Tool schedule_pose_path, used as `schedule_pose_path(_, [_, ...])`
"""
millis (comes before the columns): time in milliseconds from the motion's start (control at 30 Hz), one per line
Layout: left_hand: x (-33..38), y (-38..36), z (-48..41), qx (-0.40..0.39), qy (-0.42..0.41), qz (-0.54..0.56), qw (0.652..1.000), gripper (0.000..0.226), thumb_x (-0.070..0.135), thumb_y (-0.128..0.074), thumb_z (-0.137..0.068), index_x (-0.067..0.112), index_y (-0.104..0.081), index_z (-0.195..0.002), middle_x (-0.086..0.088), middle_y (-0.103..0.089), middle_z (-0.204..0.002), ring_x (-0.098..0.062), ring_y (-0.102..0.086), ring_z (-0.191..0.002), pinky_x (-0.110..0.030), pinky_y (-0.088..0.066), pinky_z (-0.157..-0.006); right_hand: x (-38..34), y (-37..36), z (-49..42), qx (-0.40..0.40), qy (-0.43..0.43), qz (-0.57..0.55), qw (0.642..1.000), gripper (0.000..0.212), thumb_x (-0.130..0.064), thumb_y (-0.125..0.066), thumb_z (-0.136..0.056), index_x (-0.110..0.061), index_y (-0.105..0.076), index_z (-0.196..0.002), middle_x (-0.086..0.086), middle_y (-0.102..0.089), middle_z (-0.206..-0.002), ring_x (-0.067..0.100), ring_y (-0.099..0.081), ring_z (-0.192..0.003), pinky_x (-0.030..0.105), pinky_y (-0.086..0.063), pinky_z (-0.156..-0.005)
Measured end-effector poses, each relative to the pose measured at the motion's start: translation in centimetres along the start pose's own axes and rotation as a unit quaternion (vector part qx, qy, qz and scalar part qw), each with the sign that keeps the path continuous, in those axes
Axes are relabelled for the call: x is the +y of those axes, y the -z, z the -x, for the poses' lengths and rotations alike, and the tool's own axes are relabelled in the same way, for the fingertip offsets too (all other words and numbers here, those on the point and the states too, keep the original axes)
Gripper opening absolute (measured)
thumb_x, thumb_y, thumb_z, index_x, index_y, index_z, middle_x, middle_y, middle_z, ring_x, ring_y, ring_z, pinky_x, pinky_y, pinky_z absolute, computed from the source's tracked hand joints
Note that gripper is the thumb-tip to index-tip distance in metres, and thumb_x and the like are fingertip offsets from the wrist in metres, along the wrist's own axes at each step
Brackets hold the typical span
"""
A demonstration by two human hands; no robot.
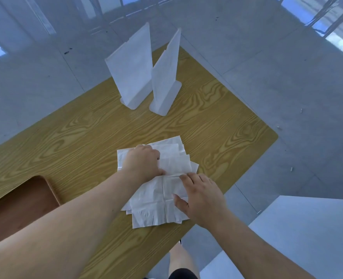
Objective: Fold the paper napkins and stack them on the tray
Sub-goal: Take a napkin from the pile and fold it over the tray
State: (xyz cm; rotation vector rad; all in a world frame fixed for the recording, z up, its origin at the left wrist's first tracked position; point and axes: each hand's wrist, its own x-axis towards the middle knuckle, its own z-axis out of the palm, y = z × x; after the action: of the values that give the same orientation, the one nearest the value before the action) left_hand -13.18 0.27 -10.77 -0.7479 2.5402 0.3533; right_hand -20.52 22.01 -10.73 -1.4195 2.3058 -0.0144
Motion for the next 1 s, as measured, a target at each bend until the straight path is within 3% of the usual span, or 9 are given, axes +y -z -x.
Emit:
schedule_pose_path(67, [0.0, 0.3, 0.2, 0.001, -0.016, 0.012, 1.000, 0.040, 0.065, -0.066, -0.085, 0.029, -0.072, -0.101, 0.005, -0.064, -0.113, -0.021, -0.056, -0.115, -0.038, -0.043, -0.090, 0.2, 0.1, 0.2, 0.011, -0.009, -0.011, 1.000, 0.073, -0.067, -0.029, -0.098, -0.017, -0.050, -0.147, 0.000, -0.059, -0.140, 0.024, -0.054, -0.126, 0.039, -0.044, -0.108])
schedule_pose_path(167, [-0.2, 1.1, 1.0, -0.042, -0.007, 0.147, 0.988, 0.041, 0.057, -0.068, -0.088, 0.018, -0.064, -0.076, 0.007, -0.065, -0.081, -0.015, -0.060, -0.082, -0.033, -0.046, -0.069, 0.8, 0.5, 0.5, 0.036, -0.054, -0.066, 0.996, 0.073, -0.068, -0.031, -0.097, -0.017, -0.052, -0.146, -0.001, -0.061, -0.136, 0.023, -0.054, -0.124, 0.038, -0.046, -0.105])
schedule_pose_path(267, [-0.8, 2.2, 2.4, -0.090, 0.048, 0.362, 0.926, 0.046, 0.046, -0.074, -0.090, 0.020, -0.045, -0.065, 0.009, -0.047, -0.059, -0.009, -0.045, -0.053, -0.024, -0.039, -0.052, 1.6, 1.2, 0.5, 0.046, -0.144, -0.193, 0.970, 0.064, -0.068, -0.040, -0.098, -0.021, -0.057, -0.138, -0.007, -0.062, -0.123, 0.017, -0.055, -0.116, 0.034, -0.048, -0.096])
schedule_pose_path(333, [-1.3, 3.1, 3.7, -0.115, 0.075, 0.495, 0.858, 0.037, 0.042, -0.075, -0.092, 0.019, -0.054, -0.071, 0.009, -0.058, -0.065, -0.009, -0.055, -0.058, -0.022, -0.046, -0.059, 2.0, 2.0, 0.1, 0.031, -0.203, -0.285, 0.936, 0.056, -0.069, -0.046, -0.097, -0.025, -0.061, -0.129, -0.013, -0.064, -0.112, 0.010, -0.060, -0.104, 0.033, -0.052, -0.085])
schedule_pose_path(433, [-2.2, 4.5, 6.0, -0.130, 0.089, 0.655, 0.739, 0.032, 0.036, -0.072, -0.098, 0.007, -0.077, -0.112, -0.010, -0.082, -0.111, -0.028, -0.077, -0.099, -0.041, -0.060, -0.095, 1.4, 3.6, -0.6, -0.018, -0.257, -0.405, 0.877, 0.056, -0.076, -0.050, -0.092, -0.028, -0.065, -0.118, -0.015, -0.069, -0.102, 0.003, -0.065, -0.090, 0.027, -0.050, -0.071])
schedule_pose_path(600, [-4.0, 6.1, 8.6, -0.079, 0.109, 0.771, 0.622, 0.048, 0.036, -0.070, -0.099, 0.000, -0.070, -0.130, -0.024, -0.073, -0.130, -0.044, -0.069, -0.122, -0.055, -0.052, -0.110, -1.2, 5.2, -2.6, -0.114, -0.253, -0.571, 0.772, 0.081, -0.086, -0.061, -0.073, -0.021, -0.068, -0.120, -0.001, -0.072, -0.118, 0.016, -0.068, -0.103, 0.042, -0.055, -0.099])
schedule_pose_path(733, [-6.8, 8.4, 10.8, -0.044, 0.108, 0.828, 0.549, 0.047, 0.045, -0.067, -0.097, 0.012, -0.075, -0.129, -0.018, -0.073, -0.134, -0.036, -0.070, -0.122, -0.046, -0.060, -0.098, -4.4, 6.5, -4.7, -0.197, -0.177, -0.615, 0.742, 0.099, -0.091, -0.067, -0.066, -0.025, -0.057, -0.140, -0.005, -0.062, -0.136, 0.017, -0.053, -0.132, 0.049, -0.038, -0.121])
schedule_pose_path(867, [-10.6, 10.4, 13.9, 0.016, 0.137, 0.864, 0.485, 0.051, 0.047, -0.069, -0.094, 0.011, -0.075, -0.130, -0.019, -0.073, -0.133, -0.036, -0.073, -0.115, -0.044, -0.062, -0.089, -9.4, 7.9, -7.8, -0.267, -0.094, -0.673, 0.683, 0.073, -0.077, -0.079, -0.071, -0.033, -0.057, -0.125, -0.004, -0.058, -0.141, 0.022, -0.042, -0.146, 0.053, -0.029, -0.126])
schedule_pose_path(1000, [-14.9, 10.6, 17.9, 0.074, 0.167, 0.883, 0.433, 0.053, 0.049, -0.069, -0.093, 0.009, -0.076, -0.128, -0.021, -0.075, -0.126, -0.037, -0.076, -0.107, -0.044, -0.064, -0.079, -15.7, 8.7, -10.8, -0.336, -0.012, -0.708, 0.622, 0.050, -0.038, -0.080, -0.090, -0.011, -0.063, -0.128, 0.004, -0.070, -0.133, 0.025, -0.058, -0.135, 0.060, -0.031, -0.123])
